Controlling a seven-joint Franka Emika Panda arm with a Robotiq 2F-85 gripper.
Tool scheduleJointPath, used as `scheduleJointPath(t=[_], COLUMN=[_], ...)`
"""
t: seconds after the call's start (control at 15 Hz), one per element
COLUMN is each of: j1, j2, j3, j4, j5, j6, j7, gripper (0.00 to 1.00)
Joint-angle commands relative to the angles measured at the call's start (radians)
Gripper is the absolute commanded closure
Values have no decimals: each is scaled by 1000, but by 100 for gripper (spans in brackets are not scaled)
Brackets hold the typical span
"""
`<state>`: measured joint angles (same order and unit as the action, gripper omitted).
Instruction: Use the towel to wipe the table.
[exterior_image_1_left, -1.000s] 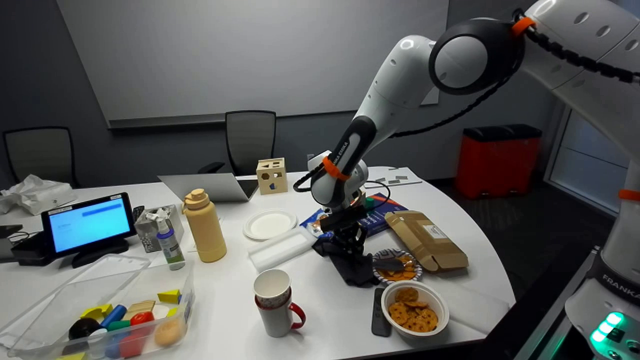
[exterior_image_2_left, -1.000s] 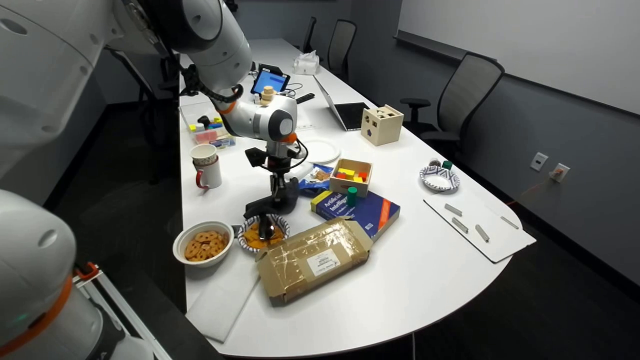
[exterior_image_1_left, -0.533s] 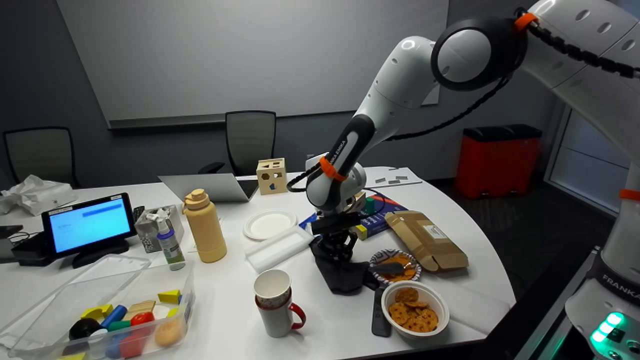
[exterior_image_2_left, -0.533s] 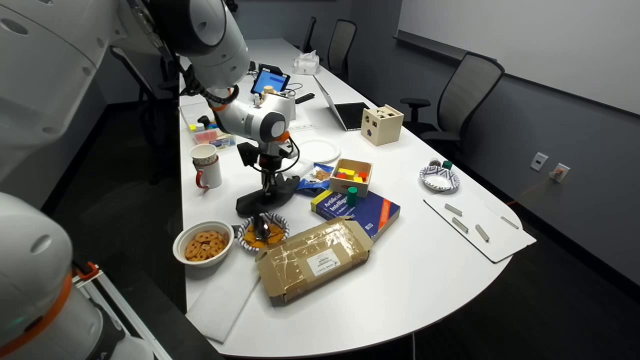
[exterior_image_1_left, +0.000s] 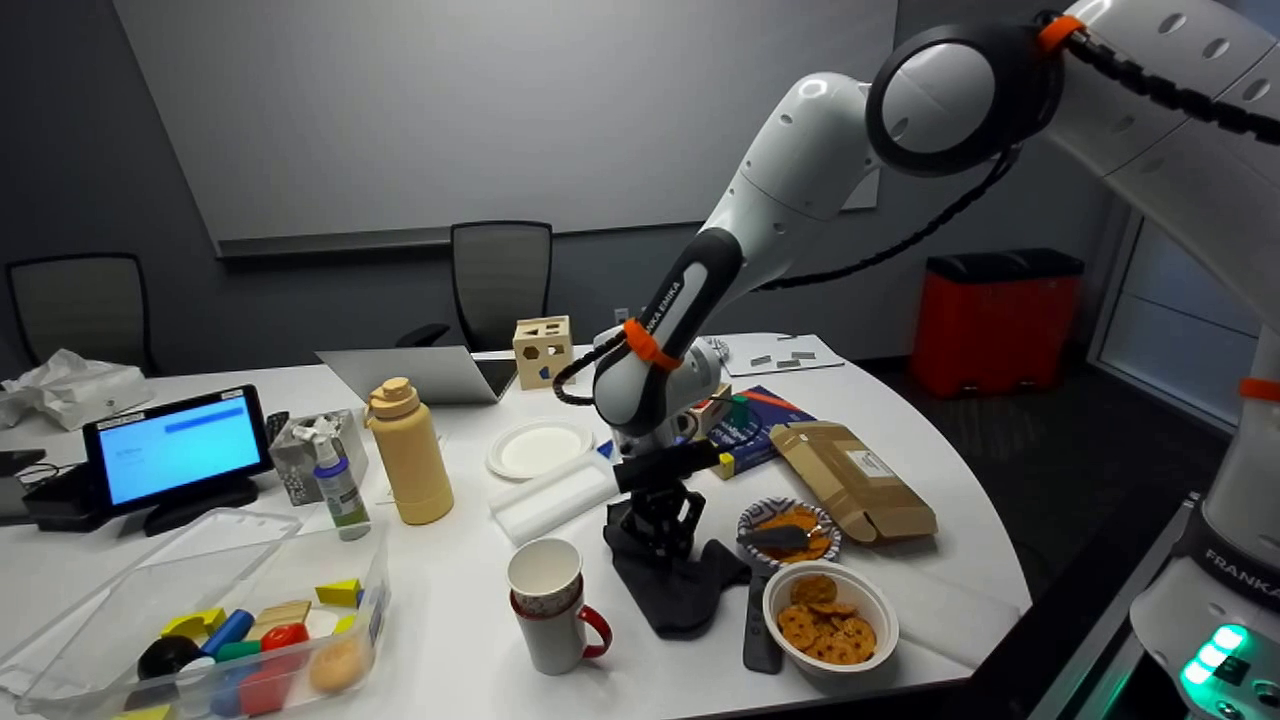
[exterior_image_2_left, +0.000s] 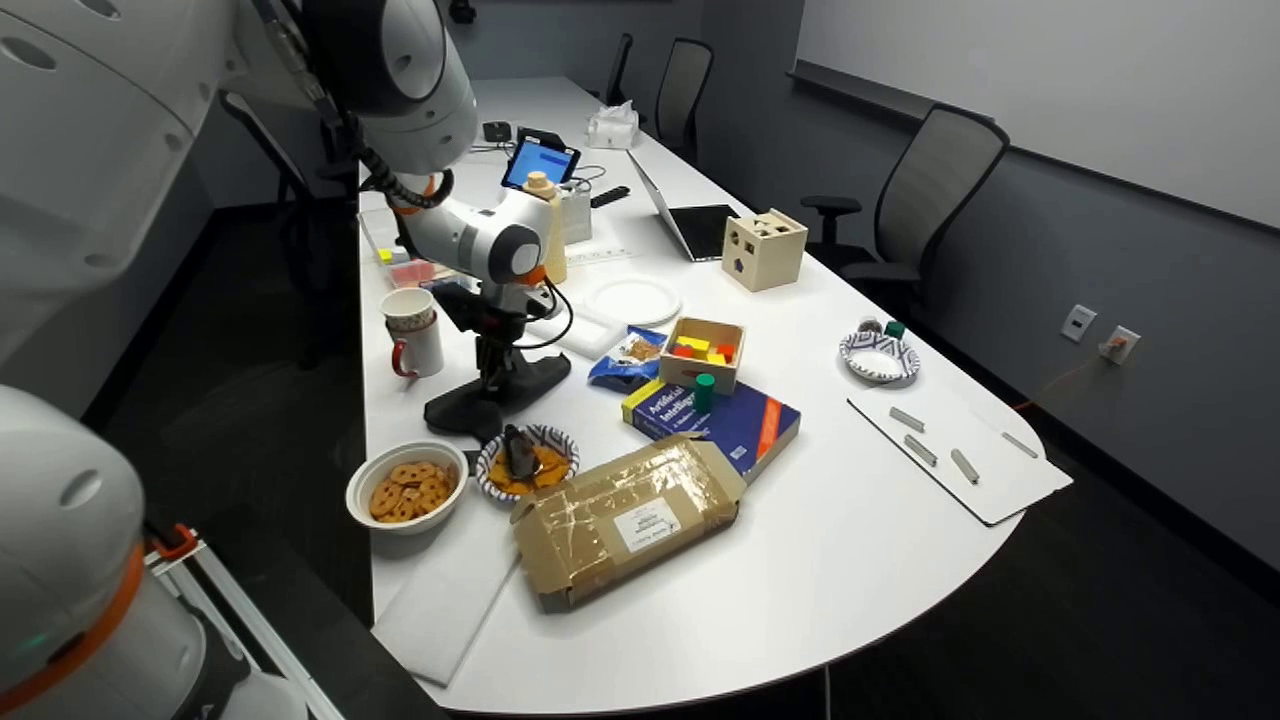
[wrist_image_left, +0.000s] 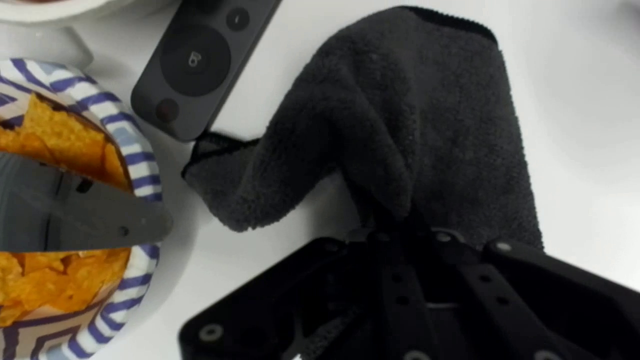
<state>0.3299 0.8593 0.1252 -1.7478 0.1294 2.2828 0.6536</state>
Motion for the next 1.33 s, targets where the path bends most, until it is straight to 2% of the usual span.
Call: scheduleJointPath(t=[0.0, 0.2, 0.53, 1.0, 1.27], j1=[-8, 4, 8, 11, 16], j2=[-23, -20, -3, 30, 34], j3=[28, 41, 58, 54, 26], j4=[-16, -21, 7, 128, 160], j5=[33, 39, 68, 92, 85], j6=[-113, -153, -56, 14, 42], j7=[-75, -113, -194, -191, -169], gripper=[98, 98, 98, 98, 98])
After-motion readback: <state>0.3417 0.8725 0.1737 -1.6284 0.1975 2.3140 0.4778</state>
